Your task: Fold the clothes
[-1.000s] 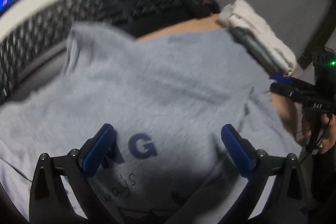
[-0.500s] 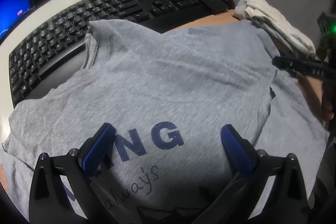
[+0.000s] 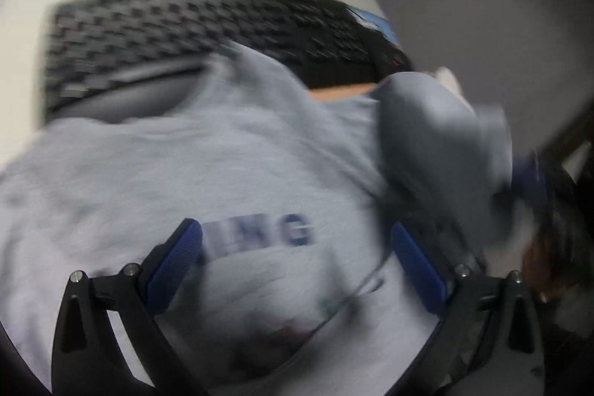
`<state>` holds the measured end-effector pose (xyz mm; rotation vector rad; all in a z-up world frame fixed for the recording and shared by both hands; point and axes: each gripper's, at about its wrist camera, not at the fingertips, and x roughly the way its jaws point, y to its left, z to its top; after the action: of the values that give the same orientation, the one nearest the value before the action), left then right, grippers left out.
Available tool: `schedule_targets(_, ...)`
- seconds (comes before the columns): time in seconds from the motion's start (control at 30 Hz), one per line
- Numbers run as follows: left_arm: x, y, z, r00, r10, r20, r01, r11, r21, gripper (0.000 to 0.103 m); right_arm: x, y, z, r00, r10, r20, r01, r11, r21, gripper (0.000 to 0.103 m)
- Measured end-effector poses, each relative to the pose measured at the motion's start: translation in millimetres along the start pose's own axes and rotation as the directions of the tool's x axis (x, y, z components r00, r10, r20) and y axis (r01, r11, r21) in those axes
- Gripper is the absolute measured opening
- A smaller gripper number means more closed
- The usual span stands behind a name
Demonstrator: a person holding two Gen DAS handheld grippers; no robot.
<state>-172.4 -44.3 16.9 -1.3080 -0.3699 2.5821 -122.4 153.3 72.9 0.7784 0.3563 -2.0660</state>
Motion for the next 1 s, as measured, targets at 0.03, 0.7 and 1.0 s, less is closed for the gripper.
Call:
schedule_targets(0.03,-11.1,5.0,-5.6,0.998,0.061,0.022,-0.061,0.998,0.004,0.102,15.8,24.1,-0.9,0.998,0.027,-0.053,-0.031,0.997,-0.069,0.011)
schedule_targets(0.7,-46.4,82.4,-89.4,0.967,0.219,0.132,-0.215,0.976,-0.04,0.102,77.7,-132.0,44.6,0.978,-0.034,-0.206,0.075,0.978,0.194,0.07)
schedule_targets(1.0,-51.4,88.2,-95.4,0.966,0.217,0.14,-0.21,0.976,-0.065,0.102,135.4,-145.3,23.5,0.945,0.14,-0.297,-0.036,0.943,0.33,0.012)
